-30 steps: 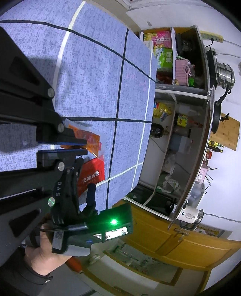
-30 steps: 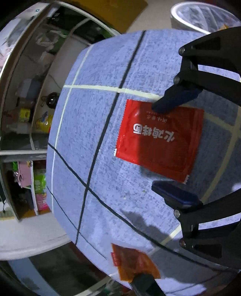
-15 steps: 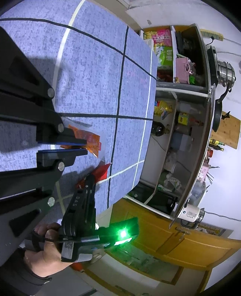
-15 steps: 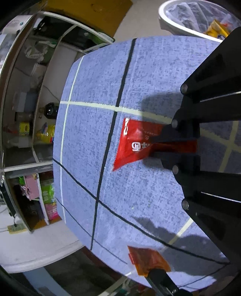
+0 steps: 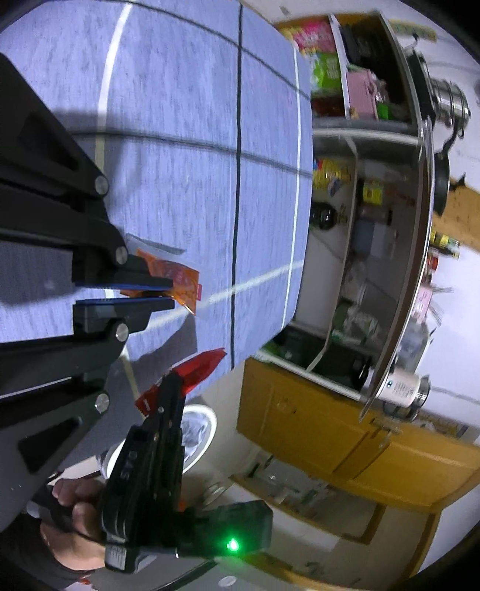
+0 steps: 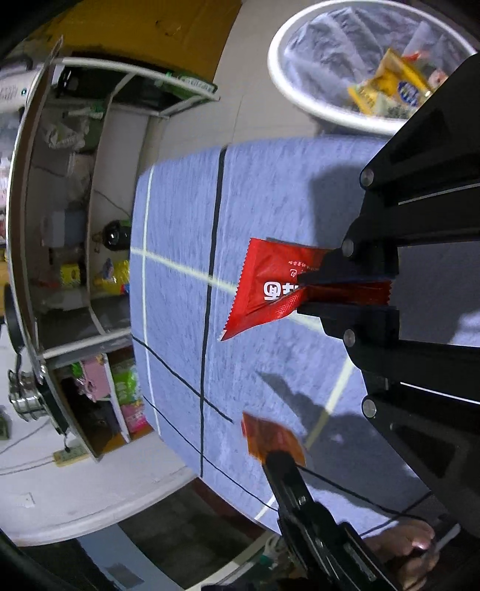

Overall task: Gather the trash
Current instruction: 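Carry the orange and red packets over the bin and open both tools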

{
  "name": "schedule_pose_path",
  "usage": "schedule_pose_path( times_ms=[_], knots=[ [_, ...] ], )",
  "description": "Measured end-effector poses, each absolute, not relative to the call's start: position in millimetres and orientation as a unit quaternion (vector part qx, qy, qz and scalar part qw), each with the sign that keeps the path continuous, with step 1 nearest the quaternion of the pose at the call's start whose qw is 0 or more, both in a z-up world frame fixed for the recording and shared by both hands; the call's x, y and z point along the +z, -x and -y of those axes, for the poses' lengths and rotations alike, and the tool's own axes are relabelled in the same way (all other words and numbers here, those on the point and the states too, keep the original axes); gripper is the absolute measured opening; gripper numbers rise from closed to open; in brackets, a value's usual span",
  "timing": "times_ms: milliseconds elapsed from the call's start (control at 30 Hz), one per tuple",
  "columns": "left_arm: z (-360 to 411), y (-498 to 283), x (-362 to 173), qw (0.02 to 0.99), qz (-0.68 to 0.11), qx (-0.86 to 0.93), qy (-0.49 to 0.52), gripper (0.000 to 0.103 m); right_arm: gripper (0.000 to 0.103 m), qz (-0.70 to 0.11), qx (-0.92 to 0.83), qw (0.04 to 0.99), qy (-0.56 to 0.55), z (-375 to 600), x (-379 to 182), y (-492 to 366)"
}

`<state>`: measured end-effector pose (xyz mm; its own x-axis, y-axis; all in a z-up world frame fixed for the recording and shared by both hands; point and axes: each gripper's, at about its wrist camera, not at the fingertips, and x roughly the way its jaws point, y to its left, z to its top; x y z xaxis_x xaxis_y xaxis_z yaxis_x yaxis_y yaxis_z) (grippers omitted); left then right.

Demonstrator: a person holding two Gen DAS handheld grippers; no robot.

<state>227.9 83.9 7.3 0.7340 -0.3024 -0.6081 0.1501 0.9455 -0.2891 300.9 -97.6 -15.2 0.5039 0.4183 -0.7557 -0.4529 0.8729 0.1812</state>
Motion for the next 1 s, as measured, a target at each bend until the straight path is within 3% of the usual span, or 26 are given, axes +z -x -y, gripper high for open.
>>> schedule_pose_path(
  times_ms=[500,1000],
  knots=[
    [50.6,-254.6,15.3,0.906,-0.36,-0.215,0.051,0.003,0.008,-0.427,0.144,0.892,-0.037,258.1,-16.5,-278.5],
    [155.8,-292.9,-13.6,0.871,-0.411,-0.268,0.022,0.004,0.009,-0.449,0.095,0.885,-0.077,326.0,-41.3,-288.8]
  ],
)
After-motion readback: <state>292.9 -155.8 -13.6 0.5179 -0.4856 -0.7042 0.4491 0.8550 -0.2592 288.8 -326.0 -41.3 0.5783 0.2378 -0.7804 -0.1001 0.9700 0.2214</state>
